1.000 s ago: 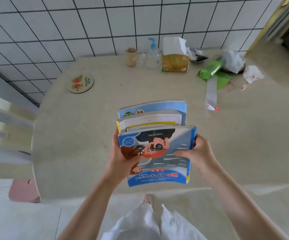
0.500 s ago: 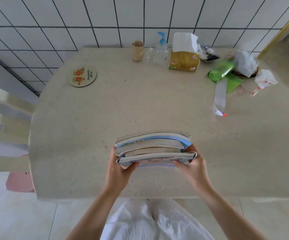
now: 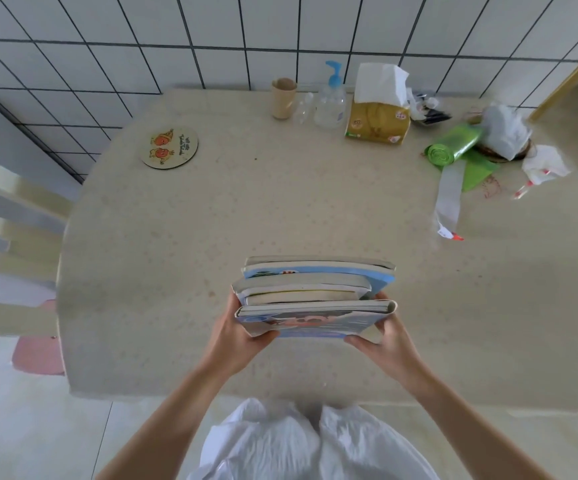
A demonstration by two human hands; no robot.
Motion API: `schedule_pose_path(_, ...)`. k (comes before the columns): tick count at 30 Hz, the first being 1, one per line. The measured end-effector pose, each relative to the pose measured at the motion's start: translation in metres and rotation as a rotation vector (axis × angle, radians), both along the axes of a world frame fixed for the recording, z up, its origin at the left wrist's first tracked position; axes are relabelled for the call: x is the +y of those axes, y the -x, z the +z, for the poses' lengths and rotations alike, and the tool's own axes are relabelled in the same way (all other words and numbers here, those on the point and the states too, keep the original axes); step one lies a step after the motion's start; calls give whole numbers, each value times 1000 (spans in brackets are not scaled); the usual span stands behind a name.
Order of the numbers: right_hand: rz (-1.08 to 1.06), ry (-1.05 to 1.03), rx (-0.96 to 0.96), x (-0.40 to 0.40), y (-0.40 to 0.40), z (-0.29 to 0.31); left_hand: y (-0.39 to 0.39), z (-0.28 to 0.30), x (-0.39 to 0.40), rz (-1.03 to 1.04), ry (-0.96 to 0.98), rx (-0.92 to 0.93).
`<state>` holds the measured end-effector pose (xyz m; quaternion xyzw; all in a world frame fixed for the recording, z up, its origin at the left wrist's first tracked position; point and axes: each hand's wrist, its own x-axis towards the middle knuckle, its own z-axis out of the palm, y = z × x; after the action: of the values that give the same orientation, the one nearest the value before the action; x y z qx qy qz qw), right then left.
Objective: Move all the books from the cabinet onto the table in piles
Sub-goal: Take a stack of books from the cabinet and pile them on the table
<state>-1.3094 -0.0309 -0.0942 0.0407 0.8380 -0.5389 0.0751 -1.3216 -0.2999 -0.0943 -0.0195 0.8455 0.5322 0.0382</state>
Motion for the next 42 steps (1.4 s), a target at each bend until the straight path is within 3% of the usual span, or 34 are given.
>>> schedule_pose_path(9, -38, -45, 15, -3, 11, -6, 11, -5, 0, -23, 11, -71)
schedule_pose_path(20, -27, 62, -182, -9, 72, 31, 57, 20, 7, 54, -483, -290)
schedule_pose_path(23, -77, 186, -326, -12, 104, 41, 83, 20, 4, 159, -415, -350)
schedule_pose_path(30, -239, 250, -755, -26, 162, 20, 129, 11, 12, 374, -363, -657)
schedule_pose_path(42, -232, 192, -790, -31, 173, -20, 147, -14, 13, 393, -214, -721)
